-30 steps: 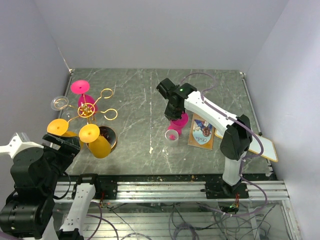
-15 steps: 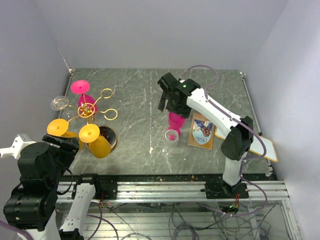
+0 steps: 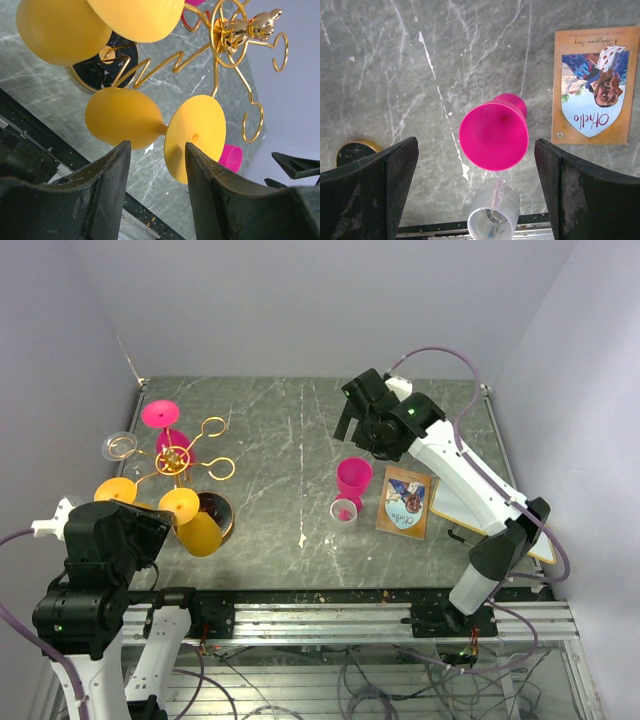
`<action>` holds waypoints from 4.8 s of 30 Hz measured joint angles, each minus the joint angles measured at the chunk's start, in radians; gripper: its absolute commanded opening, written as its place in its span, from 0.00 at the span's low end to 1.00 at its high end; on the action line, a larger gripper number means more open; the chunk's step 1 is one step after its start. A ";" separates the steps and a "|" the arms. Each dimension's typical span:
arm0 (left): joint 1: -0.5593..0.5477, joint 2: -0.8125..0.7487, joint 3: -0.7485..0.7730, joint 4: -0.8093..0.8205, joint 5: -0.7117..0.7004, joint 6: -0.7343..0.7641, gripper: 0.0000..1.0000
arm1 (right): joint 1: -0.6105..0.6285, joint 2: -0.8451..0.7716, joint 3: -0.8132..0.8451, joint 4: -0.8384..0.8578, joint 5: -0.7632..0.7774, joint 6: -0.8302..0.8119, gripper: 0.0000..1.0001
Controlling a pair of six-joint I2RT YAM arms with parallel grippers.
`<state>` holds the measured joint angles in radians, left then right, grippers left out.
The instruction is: Take the wine glass off the wine glass rack
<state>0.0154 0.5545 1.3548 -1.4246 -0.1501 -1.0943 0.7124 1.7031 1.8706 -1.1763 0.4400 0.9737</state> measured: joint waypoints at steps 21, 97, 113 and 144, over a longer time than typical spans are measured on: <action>0.000 -0.003 -0.077 0.092 0.031 -0.017 0.48 | -0.013 -0.075 -0.071 0.087 0.024 -0.013 1.00; 0.000 -0.050 -0.137 0.327 -0.037 -0.333 0.07 | -0.024 -0.252 -0.138 0.109 0.063 0.002 1.00; -0.001 0.005 -0.067 0.198 -0.140 -0.460 0.07 | -0.025 -0.257 -0.132 0.102 0.066 0.002 1.00; -0.001 0.051 -0.061 0.153 -0.228 -0.605 0.07 | -0.026 -0.314 -0.140 0.101 0.093 0.001 1.00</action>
<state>0.0147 0.6052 1.2938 -1.2713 -0.3782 -1.6989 0.6868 1.3891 1.7309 -1.0752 0.5327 0.9745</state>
